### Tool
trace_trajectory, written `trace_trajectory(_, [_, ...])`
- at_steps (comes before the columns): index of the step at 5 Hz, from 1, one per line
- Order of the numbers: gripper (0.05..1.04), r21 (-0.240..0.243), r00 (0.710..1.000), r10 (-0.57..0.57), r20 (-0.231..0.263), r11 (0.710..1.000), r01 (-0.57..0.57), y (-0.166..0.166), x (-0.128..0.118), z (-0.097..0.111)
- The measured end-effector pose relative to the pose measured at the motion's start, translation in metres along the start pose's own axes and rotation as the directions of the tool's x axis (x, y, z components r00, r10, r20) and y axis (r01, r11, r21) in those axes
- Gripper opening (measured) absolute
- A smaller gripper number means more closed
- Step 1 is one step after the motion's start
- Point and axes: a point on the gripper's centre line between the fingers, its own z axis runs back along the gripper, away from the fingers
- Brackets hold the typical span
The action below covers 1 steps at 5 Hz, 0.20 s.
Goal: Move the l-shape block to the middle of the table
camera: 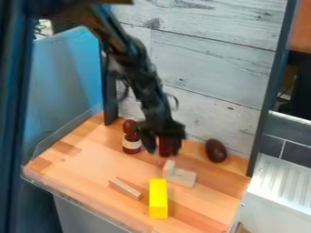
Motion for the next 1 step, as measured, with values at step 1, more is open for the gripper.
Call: trace_trajectory(1, [1.007,0.002,0.998,-0.040,0.042,0.999,0.040,0.0089,0.0063,0.0385])
